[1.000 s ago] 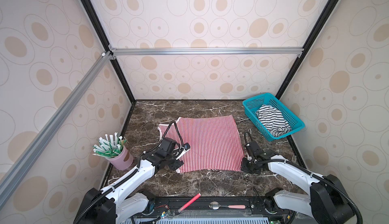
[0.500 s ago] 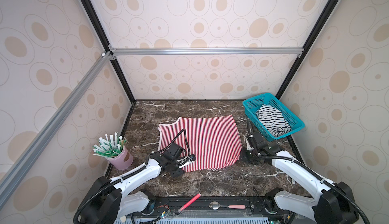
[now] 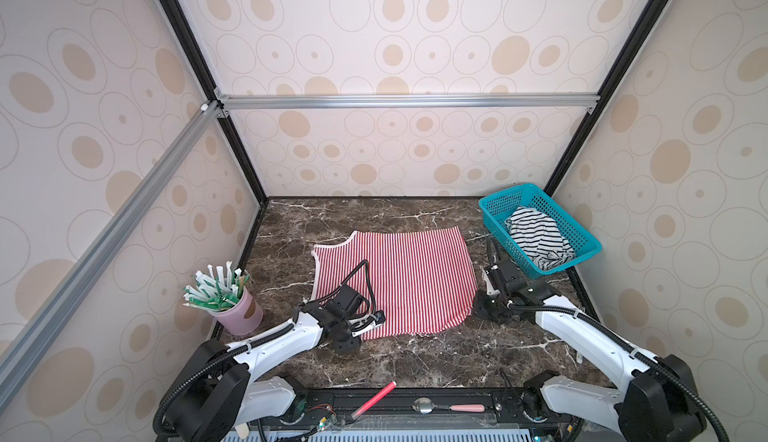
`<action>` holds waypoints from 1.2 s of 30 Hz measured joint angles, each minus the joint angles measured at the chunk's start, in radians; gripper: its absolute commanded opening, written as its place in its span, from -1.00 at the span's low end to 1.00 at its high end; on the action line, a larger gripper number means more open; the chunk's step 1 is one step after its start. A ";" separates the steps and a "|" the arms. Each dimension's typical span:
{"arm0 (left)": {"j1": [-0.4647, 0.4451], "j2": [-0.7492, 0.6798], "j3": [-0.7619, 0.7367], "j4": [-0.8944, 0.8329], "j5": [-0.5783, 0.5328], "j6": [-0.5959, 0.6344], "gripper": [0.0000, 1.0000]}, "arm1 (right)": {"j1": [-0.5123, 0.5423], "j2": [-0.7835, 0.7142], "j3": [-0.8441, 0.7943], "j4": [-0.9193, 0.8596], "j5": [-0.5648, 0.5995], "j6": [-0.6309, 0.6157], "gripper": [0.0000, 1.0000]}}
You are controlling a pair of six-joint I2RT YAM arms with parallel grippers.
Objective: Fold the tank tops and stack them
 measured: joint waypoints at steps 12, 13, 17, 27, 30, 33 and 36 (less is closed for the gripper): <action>-0.008 0.014 0.000 -0.006 0.005 0.012 -0.84 | 0.000 -0.009 0.000 0.000 0.003 -0.003 -1.00; -0.010 0.014 0.000 -0.007 0.005 0.014 -0.91 | 0.000 -0.009 0.000 0.000 0.003 -0.003 -1.00; -0.011 0.007 0.001 -0.014 0.007 0.020 -1.00 | 0.000 -0.011 0.000 -0.002 0.004 -0.003 -1.00; -0.011 -0.039 0.062 -0.013 -0.064 0.021 -1.00 | -0.010 -0.030 0.034 -0.025 0.030 -0.014 -1.00; -0.010 -0.019 0.083 0.014 -0.107 0.022 -1.00 | -0.024 -0.020 0.055 -0.024 0.031 -0.026 -1.00; -0.003 0.011 0.111 0.040 -0.147 0.023 -1.00 | -0.047 -0.002 0.075 -0.023 0.030 -0.039 -1.00; 0.008 0.045 0.148 0.071 -0.181 0.024 -1.00 | -0.077 0.023 0.092 -0.023 0.027 -0.056 -1.00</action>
